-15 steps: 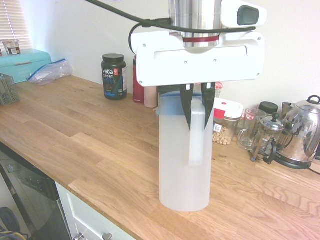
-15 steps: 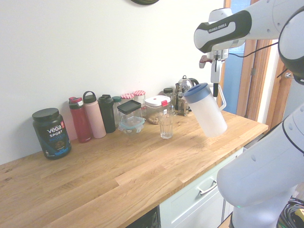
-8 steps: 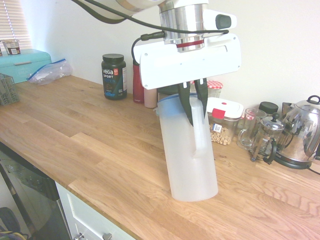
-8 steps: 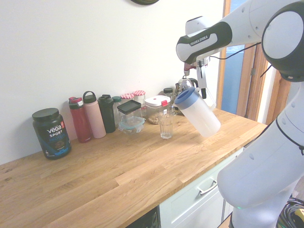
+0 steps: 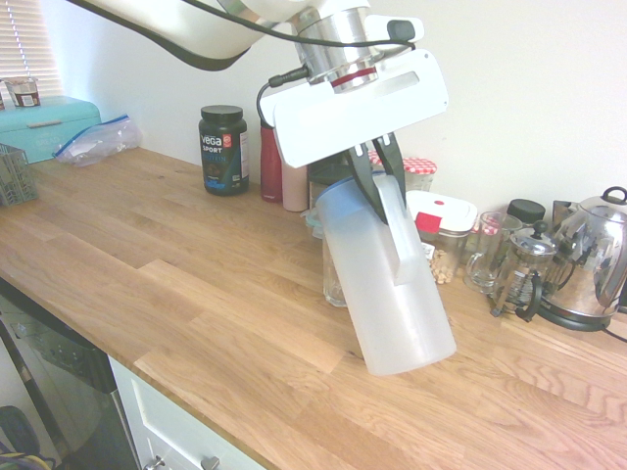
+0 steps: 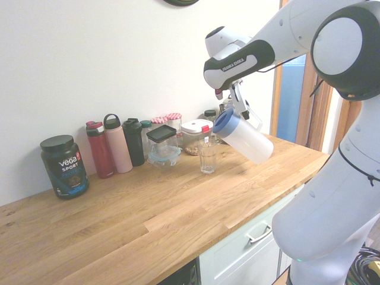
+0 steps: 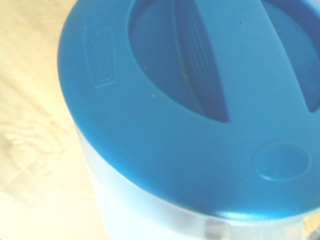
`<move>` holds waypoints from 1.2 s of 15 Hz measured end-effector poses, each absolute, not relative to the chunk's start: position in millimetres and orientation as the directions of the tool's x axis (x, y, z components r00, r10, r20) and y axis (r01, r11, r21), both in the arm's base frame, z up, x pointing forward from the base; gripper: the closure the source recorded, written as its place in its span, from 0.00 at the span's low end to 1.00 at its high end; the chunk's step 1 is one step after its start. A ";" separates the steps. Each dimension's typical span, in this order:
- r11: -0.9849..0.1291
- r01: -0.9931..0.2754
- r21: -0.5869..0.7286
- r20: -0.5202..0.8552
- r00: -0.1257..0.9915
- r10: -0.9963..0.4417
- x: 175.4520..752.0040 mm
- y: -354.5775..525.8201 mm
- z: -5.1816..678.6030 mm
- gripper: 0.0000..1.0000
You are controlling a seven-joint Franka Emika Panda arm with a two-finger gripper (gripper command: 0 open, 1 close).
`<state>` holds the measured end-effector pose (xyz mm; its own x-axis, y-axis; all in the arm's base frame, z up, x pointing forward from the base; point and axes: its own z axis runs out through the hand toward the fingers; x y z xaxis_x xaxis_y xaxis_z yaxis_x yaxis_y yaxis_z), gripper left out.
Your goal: Pour me some water
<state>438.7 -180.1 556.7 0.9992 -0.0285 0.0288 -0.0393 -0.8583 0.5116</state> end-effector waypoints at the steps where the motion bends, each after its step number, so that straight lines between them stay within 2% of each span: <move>1: -0.848 -0.034 0.529 0.023 0.999 -0.026 444.7 -177.1 554.2 1.00; 13: -0.727 0.017 0.687 -0.025 1.000 -0.001 462.1 -156.4 546.5 1.00; 18: -0.727 0.015 0.686 -0.026 1.000 -0.004 461.5 -150.3 548.1 1.00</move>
